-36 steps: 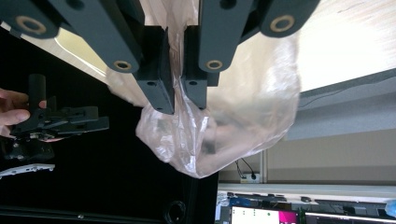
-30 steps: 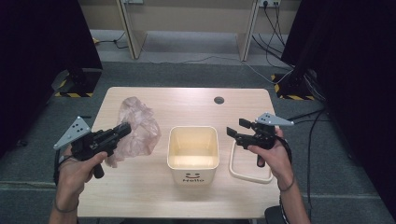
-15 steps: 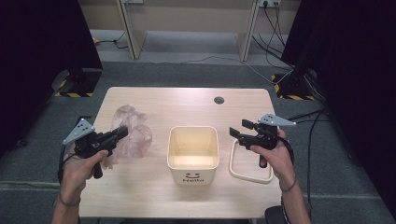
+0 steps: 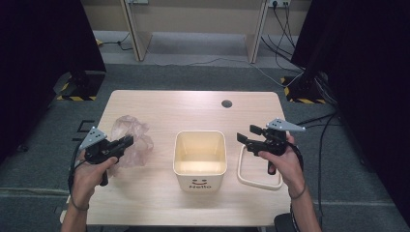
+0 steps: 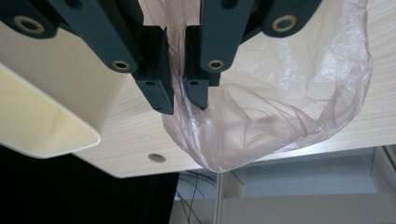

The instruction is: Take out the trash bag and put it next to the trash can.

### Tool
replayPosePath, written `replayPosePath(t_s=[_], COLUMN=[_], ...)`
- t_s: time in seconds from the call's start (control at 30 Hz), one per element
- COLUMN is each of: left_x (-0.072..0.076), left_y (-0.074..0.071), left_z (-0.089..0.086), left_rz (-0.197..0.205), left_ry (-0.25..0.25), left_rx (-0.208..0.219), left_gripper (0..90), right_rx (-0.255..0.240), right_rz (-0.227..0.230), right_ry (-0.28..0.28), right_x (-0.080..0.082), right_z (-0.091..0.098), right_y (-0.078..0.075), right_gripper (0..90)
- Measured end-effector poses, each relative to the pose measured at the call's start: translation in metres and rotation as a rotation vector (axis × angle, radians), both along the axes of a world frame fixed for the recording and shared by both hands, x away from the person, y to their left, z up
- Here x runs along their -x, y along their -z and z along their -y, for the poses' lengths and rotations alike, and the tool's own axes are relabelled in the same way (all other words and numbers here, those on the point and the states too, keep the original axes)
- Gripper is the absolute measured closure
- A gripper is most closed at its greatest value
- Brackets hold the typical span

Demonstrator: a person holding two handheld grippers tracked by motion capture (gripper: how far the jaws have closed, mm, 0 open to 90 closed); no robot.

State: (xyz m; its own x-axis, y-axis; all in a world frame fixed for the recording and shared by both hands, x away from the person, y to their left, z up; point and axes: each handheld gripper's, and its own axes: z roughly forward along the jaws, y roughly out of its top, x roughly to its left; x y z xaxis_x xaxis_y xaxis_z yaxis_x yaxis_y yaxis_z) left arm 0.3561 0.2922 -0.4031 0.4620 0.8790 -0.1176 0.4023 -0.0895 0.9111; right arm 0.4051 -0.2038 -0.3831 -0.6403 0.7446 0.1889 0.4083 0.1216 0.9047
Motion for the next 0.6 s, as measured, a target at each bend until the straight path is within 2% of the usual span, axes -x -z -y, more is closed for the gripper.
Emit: replayPosePath(t_s=[0.03,0.07,0.1,0.13,0.2,0.33,0.4,0.57,0.6], left_x=[0.0,-0.003,-0.003,-0.006,-0.007,-0.007,-0.005,-0.005,-0.005], left_y=[0.0,0.008,0.008,0.015,0.019,0.019,0.017,0.015,0.015], left_z=[0.0,0.001,0.001,0.001,0.002,0.005,0.009,0.013,0.014], left_rz=[0.0,-0.028,-0.028,-0.056,-0.071,-0.076,-0.075,-0.077,-0.087], left_ry=[0.0,0.002,0.002,0.012,0.015,0.032,0.04,0.043,0.031], left_rx=[0.0,0.001,0.001,0.01,0.002,-0.015,-0.012,-0.016,-0.012], left_gripper=[80.8,80.5,80.2,79.6,77.9,72.1,63.6,53.7,47.4], right_rx=[0.0,0.002,0.001,0.002,0.004,0.001,0.004,0.005,0.004], right_rz=[0.0,-0.004,-0.005,-0.004,-0.004,-0.005,-0.008,-0.01,-0.008], right_ry=[0.0,-0.002,-0.004,-0.006,-0.008,-0.004,-0.001,-0.004,-0.004], right_x=[0.0,0.0,0.0,0.0,0.0,-0.001,-0.001,-0.001,-0.001], right_z=[0.0,-0.001,-0.001,-0.002,-0.002,-0.001,-0.001,-0.002,-0.002], right_y=[0.0,0.001,0.001,0.001,0.001,0.002,0.003,0.004,0.003], right_gripper=[32.2,32.2,32.2,32.2,32.2,32.2,32.2,32.2,32.2])
